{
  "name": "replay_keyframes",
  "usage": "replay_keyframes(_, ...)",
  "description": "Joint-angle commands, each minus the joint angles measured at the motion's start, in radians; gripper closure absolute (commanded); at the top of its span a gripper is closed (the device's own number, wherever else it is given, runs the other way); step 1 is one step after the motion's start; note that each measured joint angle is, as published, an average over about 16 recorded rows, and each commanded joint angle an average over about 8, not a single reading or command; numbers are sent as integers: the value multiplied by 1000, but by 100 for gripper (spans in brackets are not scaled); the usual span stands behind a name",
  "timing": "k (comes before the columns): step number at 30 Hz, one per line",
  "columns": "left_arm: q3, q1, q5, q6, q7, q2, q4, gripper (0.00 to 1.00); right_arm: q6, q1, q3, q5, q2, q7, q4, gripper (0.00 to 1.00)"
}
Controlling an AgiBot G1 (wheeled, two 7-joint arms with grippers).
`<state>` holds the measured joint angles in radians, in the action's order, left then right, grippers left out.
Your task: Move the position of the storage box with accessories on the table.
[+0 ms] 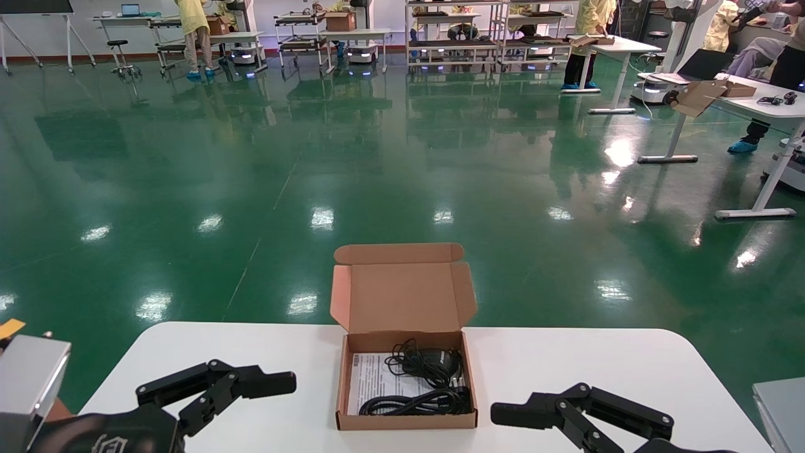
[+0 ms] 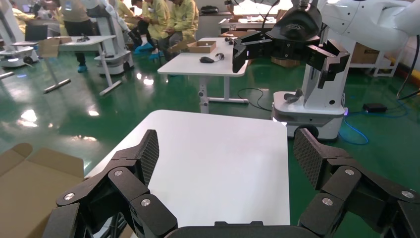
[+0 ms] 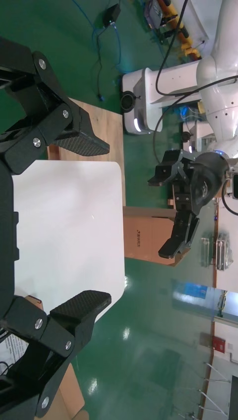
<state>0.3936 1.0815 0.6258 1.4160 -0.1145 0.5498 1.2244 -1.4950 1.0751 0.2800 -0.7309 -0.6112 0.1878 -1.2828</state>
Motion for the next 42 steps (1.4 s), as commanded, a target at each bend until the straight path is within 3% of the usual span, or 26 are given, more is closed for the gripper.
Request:
replay_keyframes(1,0,0,0,0,0,0,0,0,0,0,0,0,0,0,0,0)
replay_keyframes(16,0,0,0,0,0,0,0,0,-3,3,1,-3,0,0,-2,0)
replay_keyframes(20,0,0,0,0,0,0,0,0,-18,53,23,-47,-2,18,5,0)
replay_keyframes(26,0,0,0,0,0,0,0,0,-59,289,115,-207,-65,117,107,0)
replay_keyframes(33,0,0,0,0,0,0,0,0,-71,613,258,-400,-227,227,378,0)
replay_keyframes(37,0,0,0,0,0,0,0,0,-24,755,321,-511,-330,235,571,0)
replay_keyframes(42,0,0,0,0,0,0,0,0,92,864,364,-613,-456,226,797,0)
